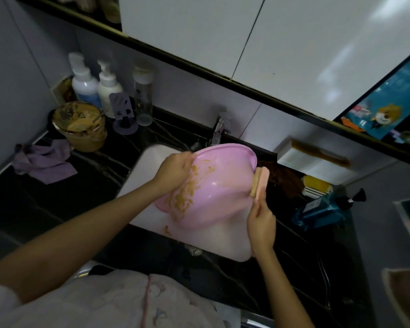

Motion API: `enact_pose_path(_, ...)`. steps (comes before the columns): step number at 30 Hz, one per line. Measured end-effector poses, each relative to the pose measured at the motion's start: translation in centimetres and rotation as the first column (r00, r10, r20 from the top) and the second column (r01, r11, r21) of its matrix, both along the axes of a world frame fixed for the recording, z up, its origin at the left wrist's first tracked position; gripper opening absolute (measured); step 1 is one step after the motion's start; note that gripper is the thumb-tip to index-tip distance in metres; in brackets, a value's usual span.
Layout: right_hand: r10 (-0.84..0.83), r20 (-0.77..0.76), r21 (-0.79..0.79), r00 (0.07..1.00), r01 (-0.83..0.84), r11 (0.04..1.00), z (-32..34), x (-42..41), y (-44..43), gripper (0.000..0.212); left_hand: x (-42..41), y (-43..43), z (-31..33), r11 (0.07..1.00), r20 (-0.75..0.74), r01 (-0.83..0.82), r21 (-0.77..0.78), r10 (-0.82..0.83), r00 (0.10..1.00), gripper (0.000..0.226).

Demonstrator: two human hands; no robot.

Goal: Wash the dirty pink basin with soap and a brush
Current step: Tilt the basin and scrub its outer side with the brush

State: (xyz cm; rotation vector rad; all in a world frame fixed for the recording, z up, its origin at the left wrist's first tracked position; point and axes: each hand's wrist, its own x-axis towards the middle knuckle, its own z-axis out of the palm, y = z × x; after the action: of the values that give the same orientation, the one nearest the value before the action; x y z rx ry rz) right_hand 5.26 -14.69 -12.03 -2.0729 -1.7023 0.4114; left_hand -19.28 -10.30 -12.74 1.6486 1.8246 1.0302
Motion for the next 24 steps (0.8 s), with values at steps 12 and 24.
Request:
enact_pose_path(12, 0.175, 0.081, -0.023, 0.981, -0.174, 0.985, 2.1, -0.9, -0.9, 0.053, 1.4, -1.4, -0.6, 0.996, -0.019, 0.003, 0.085, -0.001, 1.000, 0.031)
enact_pose_path(24, 0.484, 0.313, -0.261, 0.817, -0.416, 0.871, 6.6, -2.4, 0.2, 0.050, 2.0, -2.7, -0.3, 0.999, -0.036, 0.010, 0.050, -0.008, 0.999, 0.040)
